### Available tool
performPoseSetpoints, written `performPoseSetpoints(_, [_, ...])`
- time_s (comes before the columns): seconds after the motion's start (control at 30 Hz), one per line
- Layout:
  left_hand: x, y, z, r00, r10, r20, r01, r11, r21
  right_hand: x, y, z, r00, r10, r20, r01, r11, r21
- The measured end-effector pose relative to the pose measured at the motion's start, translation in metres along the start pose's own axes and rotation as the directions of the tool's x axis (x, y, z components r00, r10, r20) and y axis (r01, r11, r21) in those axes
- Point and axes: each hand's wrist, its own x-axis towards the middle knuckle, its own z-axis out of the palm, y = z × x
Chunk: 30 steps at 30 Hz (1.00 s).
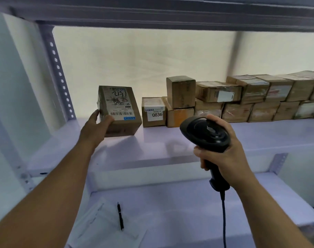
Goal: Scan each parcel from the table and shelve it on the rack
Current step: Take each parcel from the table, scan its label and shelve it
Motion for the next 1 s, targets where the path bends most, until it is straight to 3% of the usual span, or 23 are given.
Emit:
performPoseSetpoints(0.2, [0.061, -0.019, 0.011, 0.999, -0.025, 0.023, 0.022, 0.993, 0.117, 0.015, 0.014, 0.02, 0.998, -0.003, -0.059, 0.001, 1.0, -0.023])
performPoseSetpoints(0.37, [0.076, -0.022, 0.018, 0.984, 0.075, 0.161, -0.079, 0.997, 0.023, 0.024, 0.022, 0.027, 0.996, 0.002, -0.093, -0.006, 0.999, -0.046])
performPoseSetpoints(0.57, [0.101, -0.022, 0.03, 0.972, 0.076, 0.223, -0.085, 0.996, 0.032, 0.032, 0.025, 0.031, 0.995, -0.004, -0.104, -0.003, 0.998, -0.069])
performPoseSetpoints(0.73, [0.111, -0.019, 0.031, 0.952, 0.044, 0.302, -0.028, 0.998, -0.06, 0.032, 0.028, 0.032, 0.994, 0.003, -0.109, -0.011, 0.997, -0.073])
performPoseSetpoints(1.0, [0.112, -0.013, 0.025, 0.95, 0.056, 0.306, -0.061, 0.998, 0.007, 0.032, 0.026, 0.028, 0.995, 0.002, -0.103, -0.009, 0.998, -0.068])
